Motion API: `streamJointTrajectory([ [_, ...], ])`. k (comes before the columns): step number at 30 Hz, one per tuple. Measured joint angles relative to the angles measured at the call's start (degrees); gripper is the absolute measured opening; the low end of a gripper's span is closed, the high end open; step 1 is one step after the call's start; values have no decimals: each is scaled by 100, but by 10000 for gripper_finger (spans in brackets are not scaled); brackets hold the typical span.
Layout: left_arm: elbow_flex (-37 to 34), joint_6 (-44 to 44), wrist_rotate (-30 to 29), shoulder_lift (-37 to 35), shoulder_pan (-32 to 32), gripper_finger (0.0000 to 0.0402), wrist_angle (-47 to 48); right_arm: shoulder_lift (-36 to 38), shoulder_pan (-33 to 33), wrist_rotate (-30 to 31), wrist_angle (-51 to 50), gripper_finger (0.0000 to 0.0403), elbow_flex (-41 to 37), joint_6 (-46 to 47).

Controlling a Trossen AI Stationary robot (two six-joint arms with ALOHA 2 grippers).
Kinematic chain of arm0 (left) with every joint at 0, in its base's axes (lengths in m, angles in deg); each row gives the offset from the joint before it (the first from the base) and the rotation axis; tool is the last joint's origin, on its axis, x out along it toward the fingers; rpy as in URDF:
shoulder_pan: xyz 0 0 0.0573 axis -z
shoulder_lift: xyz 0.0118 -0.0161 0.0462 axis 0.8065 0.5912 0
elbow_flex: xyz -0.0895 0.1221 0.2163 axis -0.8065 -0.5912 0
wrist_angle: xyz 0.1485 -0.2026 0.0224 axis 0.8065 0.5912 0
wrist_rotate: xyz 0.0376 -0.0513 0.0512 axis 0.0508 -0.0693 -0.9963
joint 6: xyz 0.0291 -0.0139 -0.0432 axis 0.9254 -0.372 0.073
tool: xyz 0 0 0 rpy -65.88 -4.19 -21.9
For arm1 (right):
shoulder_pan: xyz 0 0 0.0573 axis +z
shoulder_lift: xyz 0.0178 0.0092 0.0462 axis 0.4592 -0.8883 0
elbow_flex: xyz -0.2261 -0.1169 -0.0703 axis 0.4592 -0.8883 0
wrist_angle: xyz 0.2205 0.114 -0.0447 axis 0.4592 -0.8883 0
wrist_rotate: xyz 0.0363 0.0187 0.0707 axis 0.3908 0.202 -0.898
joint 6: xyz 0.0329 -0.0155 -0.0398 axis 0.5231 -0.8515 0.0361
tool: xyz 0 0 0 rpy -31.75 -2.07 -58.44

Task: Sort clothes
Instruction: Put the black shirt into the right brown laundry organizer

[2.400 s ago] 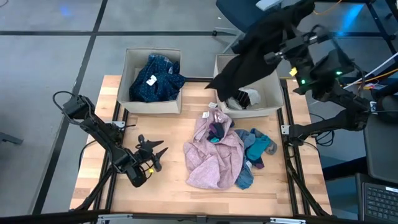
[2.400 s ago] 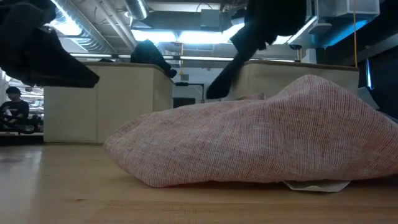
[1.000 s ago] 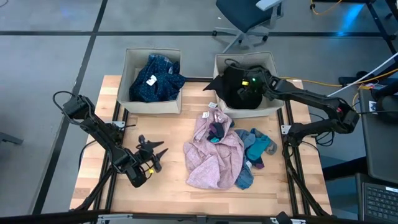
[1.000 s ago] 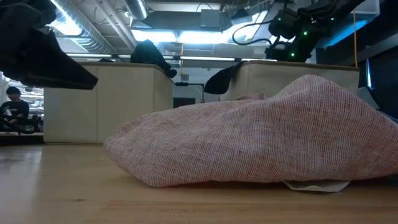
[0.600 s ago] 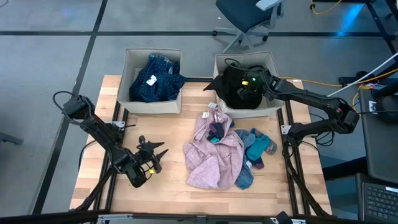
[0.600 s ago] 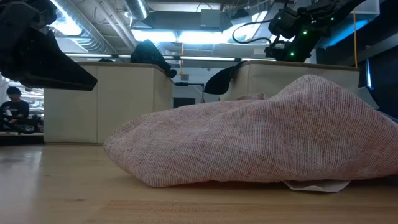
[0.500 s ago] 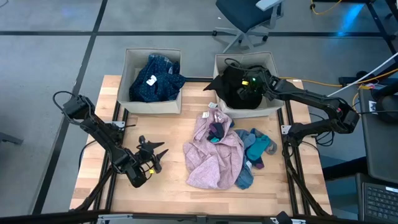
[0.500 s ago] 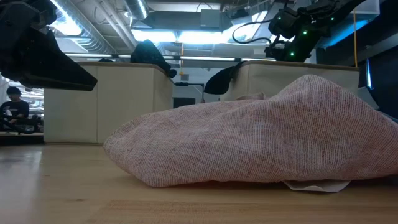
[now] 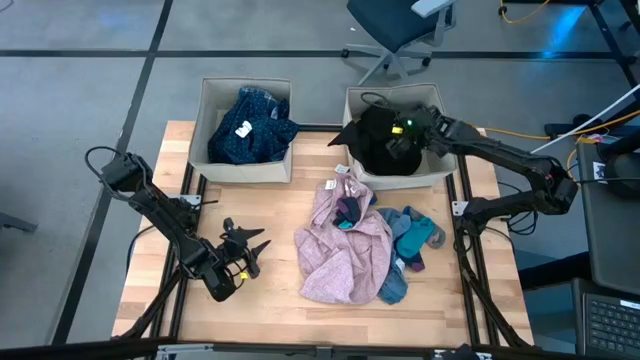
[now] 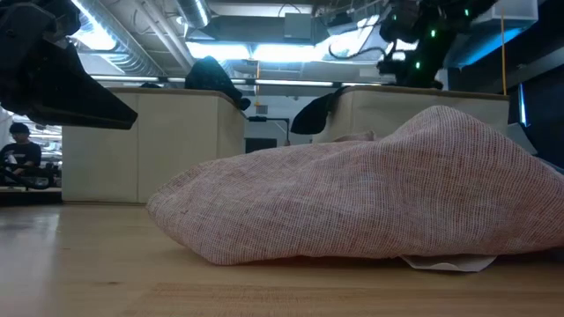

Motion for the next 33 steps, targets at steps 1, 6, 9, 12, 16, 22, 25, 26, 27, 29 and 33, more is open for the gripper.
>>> streamJointTrajectory([
  [1,0,4,0,0,0,172,0,0,-2,-1,-283,247,226,44],
  [6,0,70,0,0,0,172,0,13,24,-386,-1057,298,1288,348],
  [9,0,74,0,0,-2,172,0,24,271,-1268,-648,308,1518,377],
  [12,0,114,0,0,-2,172,2,-36,687,-2261,228,307,1414,200],
  [16,0,149,-1,-1,-4,172,0,-317,1296,-2451,1146,294,1124,-222],
  [22,0,149,-2,0,-4,172,0,-903,1613,-231,1255,261,1026,-973],
  [25,-2,142,-2,0,-4,172,0,-1086,1603,-196,1375,246,1024,-1254],
  [26,0,138,-2,0,-4,172,0,-1121,1606,-308,1437,241,1024,-1350],
  [27,0,136,-2,-2,-4,172,0,-1153,1619,-406,1500,238,1027,-1443],
  [29,-2,136,-2,0,-4,172,0,-1225,1710,-485,1558,232,1027,-1619],
  [33,-2,145,-2,-1,-4,172,0,-1272,1893,-193,1602,225,1027,-2034],
])
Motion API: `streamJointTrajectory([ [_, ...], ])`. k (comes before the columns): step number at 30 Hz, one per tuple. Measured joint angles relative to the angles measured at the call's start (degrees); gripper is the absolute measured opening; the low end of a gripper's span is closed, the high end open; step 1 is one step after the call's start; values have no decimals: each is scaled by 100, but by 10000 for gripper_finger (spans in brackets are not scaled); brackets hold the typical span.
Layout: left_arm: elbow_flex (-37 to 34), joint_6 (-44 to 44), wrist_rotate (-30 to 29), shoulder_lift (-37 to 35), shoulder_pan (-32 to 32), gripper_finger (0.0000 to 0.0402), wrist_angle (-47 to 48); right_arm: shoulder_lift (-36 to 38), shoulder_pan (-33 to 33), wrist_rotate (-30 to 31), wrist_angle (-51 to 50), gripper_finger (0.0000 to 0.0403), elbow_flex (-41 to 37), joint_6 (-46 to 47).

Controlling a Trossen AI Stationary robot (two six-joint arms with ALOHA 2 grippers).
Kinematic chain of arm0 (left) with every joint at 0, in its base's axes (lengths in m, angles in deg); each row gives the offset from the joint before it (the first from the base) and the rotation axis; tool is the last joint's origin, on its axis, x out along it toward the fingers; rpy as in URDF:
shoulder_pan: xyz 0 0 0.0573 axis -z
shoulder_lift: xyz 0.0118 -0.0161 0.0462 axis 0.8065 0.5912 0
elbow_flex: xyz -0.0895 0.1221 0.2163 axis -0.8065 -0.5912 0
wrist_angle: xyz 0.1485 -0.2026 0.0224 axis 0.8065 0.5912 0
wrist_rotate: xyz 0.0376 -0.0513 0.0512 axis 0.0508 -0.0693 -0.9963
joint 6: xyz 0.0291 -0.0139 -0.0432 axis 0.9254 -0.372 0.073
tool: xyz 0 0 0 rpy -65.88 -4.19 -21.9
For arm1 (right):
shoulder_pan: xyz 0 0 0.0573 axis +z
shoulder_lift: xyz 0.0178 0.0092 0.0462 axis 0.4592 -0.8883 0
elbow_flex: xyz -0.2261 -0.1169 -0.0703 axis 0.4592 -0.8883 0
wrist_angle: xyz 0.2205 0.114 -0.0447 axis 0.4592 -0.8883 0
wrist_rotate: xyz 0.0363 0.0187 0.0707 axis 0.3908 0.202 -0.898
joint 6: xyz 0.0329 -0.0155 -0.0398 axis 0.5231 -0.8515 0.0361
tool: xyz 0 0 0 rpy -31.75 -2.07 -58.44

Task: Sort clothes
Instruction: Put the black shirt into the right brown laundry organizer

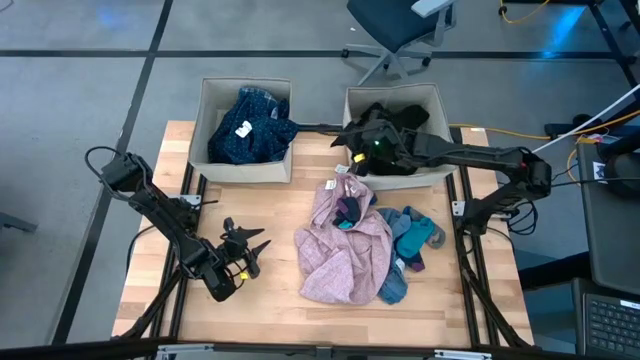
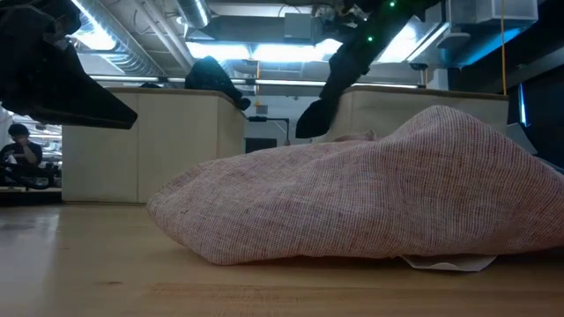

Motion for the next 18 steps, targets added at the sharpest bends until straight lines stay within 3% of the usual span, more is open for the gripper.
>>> streamJointTrajectory([
  [7,0,2,0,1,0,172,4,-166,133,252,114,225,9,-509],
  [12,1,-17,-2,1,0,172,-11,-392,149,1070,283,221,28,-769],
  [18,1,-18,-2,1,0,172,-11,-428,214,1100,186,140,19,-924],
])
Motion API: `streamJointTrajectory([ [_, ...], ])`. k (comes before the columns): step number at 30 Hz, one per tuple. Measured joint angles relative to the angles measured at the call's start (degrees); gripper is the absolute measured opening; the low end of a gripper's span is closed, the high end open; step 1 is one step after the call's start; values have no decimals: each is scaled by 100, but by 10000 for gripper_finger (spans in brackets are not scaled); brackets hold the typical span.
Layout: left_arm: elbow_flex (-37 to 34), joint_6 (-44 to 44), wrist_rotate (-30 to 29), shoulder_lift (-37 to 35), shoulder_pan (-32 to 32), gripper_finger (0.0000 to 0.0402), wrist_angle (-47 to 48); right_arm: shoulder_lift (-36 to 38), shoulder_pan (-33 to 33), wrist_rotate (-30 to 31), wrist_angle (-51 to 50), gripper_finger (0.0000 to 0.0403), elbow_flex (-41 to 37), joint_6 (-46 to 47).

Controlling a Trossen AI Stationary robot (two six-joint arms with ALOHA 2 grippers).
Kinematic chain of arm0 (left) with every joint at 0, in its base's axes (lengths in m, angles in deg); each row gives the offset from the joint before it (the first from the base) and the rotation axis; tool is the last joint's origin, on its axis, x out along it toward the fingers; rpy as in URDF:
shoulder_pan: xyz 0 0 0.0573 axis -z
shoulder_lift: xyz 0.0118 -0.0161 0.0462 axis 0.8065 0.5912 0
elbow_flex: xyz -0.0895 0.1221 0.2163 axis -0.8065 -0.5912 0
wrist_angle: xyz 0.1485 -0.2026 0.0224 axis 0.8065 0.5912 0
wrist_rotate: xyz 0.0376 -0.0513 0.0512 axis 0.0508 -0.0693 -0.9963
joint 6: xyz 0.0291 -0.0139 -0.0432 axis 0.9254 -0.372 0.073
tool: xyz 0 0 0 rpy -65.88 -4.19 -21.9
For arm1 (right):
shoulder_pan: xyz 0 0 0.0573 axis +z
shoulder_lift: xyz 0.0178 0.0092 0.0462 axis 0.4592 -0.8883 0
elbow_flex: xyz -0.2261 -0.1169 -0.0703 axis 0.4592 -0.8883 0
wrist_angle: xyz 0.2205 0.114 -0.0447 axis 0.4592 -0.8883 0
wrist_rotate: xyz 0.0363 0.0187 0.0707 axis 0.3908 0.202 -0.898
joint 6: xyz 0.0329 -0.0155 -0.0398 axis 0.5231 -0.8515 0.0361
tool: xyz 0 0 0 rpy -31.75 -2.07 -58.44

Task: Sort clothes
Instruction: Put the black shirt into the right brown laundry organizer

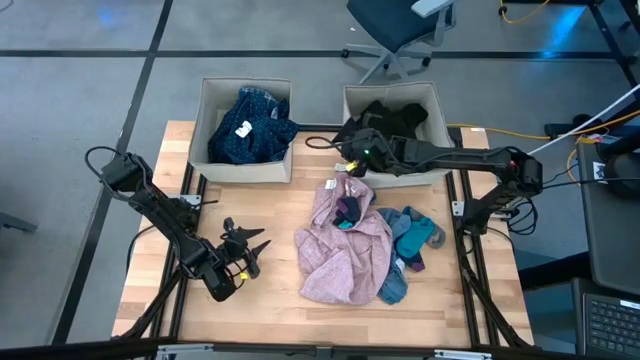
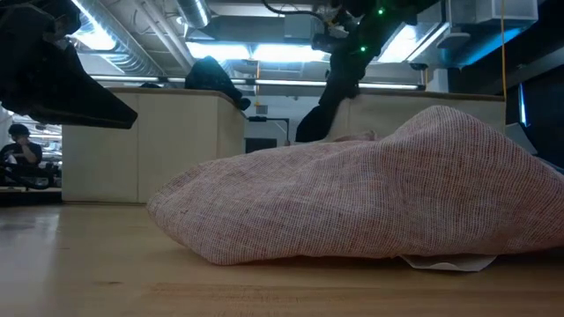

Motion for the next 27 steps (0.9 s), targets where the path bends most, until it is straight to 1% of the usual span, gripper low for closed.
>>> streamJointTrajectory([
  [5,0,-1,0,0,0,172,-2,-4,-3,3,-244,39,-12,-6],
  [7,0,-1,-1,0,0,172,-2,-12,-4,98,-253,11,-19,-5],
  [12,-1,-2,-2,0,0,172,-2,21,92,470,-99,10,-27,-19],
  [15,0,0,-2,0,0,172,-4,209,263,861,77,4,-25,-225],
  [18,1,0,-2,0,0,172,-2,402,412,1300,0,4,177,-344],
  [20,0,11,-2,0,0,172,-2,528,486,1402,-156,3,297,-415],
  [22,-1,12,-4,0,0,172,-2,652,490,1282,-146,5,357,-323],
  [27,-1,4,-4,0,0,172,-2,722,472,-179,-35,23,398,628],
])
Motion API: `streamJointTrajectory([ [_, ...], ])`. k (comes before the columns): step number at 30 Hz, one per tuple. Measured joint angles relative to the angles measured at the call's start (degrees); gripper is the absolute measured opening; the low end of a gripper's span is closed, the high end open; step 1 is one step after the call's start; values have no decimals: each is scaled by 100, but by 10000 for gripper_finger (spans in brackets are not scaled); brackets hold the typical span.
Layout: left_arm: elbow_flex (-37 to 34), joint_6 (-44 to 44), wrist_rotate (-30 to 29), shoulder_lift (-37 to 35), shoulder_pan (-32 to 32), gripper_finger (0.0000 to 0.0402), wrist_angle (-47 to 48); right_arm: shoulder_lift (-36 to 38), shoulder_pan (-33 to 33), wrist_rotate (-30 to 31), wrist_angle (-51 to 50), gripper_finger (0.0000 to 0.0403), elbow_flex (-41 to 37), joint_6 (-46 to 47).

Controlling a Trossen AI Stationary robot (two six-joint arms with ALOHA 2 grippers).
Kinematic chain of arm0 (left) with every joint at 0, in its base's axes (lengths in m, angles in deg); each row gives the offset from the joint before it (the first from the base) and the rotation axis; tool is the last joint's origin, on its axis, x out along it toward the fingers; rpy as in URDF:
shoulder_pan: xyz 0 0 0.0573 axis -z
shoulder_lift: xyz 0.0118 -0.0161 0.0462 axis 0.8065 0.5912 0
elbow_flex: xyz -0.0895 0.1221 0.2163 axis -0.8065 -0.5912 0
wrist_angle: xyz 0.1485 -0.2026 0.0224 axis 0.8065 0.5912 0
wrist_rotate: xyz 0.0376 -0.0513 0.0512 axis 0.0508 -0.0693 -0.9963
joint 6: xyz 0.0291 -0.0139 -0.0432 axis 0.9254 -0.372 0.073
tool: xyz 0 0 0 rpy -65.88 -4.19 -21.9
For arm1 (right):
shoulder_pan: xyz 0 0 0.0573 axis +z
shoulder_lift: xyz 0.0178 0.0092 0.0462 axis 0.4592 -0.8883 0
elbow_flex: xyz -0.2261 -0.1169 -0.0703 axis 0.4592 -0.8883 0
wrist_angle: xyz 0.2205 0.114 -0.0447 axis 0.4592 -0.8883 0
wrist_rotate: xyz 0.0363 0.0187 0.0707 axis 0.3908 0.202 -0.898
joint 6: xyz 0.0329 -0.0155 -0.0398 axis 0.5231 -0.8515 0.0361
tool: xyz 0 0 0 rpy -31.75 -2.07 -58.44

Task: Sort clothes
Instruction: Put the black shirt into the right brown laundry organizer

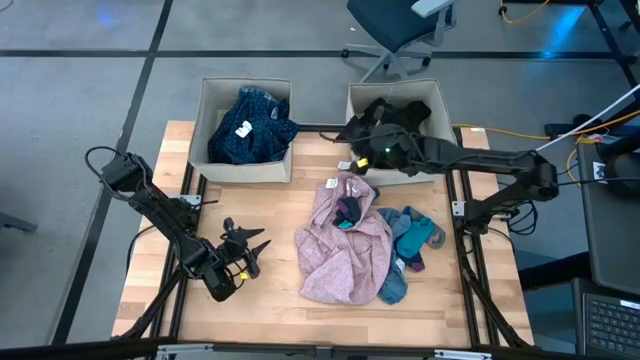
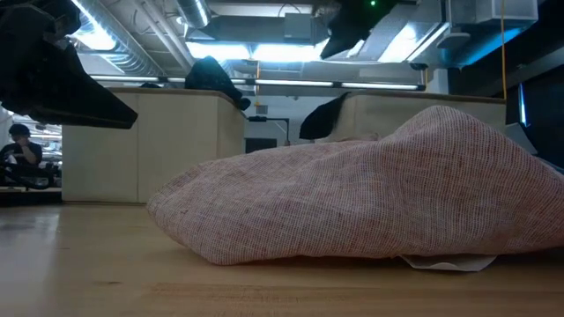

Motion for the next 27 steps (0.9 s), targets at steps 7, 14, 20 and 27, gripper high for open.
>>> streamJointTrajectory([
  [7,1,-38,0,0,0,172,-7,-578,2,-340,-37,139,-4,83],
  [14,2,-46,0,0,0,172,-7,-1305,2,1533,-14,256,-4,-1151],
  [20,1,-28,0,0,0,172,-6,-1517,9,1993,-113,271,-4,-1489],
  [27,2,-28,0,0,1,172,-4,-1562,-150,2245,-61,202,-4,-1526],
])
